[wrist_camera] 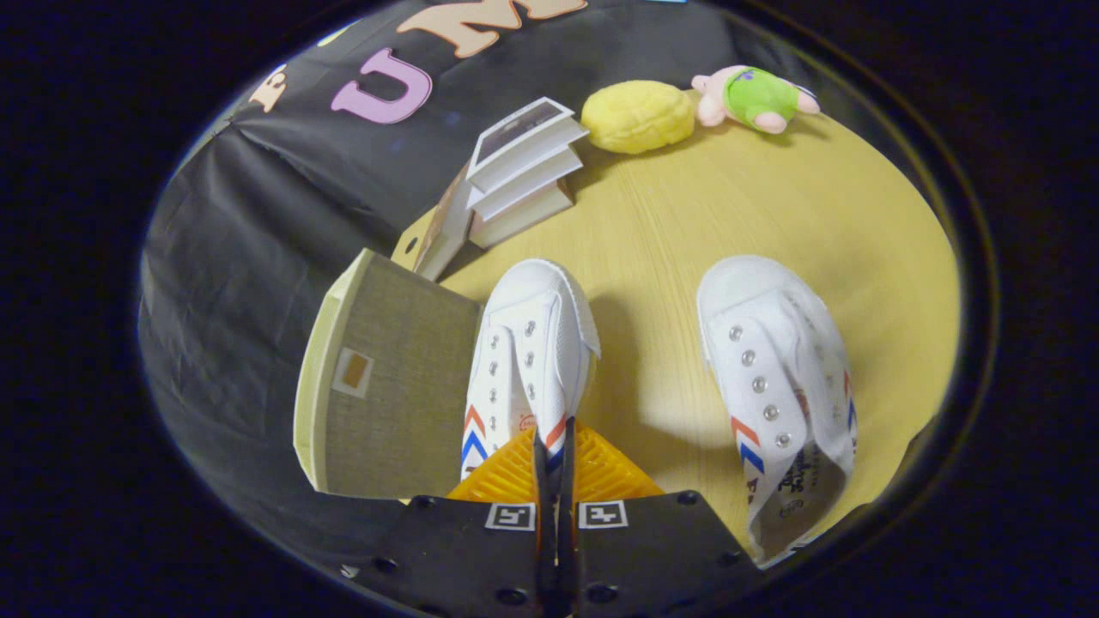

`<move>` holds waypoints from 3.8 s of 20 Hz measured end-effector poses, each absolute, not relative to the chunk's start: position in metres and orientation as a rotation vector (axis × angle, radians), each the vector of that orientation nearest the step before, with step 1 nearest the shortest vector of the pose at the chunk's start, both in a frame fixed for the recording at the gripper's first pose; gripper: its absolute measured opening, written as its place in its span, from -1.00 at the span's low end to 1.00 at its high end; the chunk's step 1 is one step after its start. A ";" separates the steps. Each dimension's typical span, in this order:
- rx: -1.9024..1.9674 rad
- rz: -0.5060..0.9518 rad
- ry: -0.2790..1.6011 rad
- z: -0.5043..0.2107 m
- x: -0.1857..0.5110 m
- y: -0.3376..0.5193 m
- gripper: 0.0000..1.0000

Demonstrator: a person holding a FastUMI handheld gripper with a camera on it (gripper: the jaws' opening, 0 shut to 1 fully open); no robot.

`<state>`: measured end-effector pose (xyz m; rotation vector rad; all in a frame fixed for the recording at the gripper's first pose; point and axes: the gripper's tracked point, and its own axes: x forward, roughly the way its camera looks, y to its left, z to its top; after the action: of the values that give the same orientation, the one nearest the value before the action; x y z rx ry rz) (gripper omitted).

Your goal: Open the storage box then place both shoes into the box .Put the left shoe in first, then the right shoe, with the right side of both shoes facing outward in a uniform manner.

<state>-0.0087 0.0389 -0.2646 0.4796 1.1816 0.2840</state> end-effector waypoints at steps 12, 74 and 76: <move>0.528 0.302 1.097 -0.151 0.025 0.118 -0.91; 0.177 0.339 0.794 -0.163 0.028 -0.010 1.00; 0.185 0.305 0.810 -0.174 0.029 -0.038 1.00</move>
<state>0.0286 -0.0376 -0.1737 0.1846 0.8101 0.3053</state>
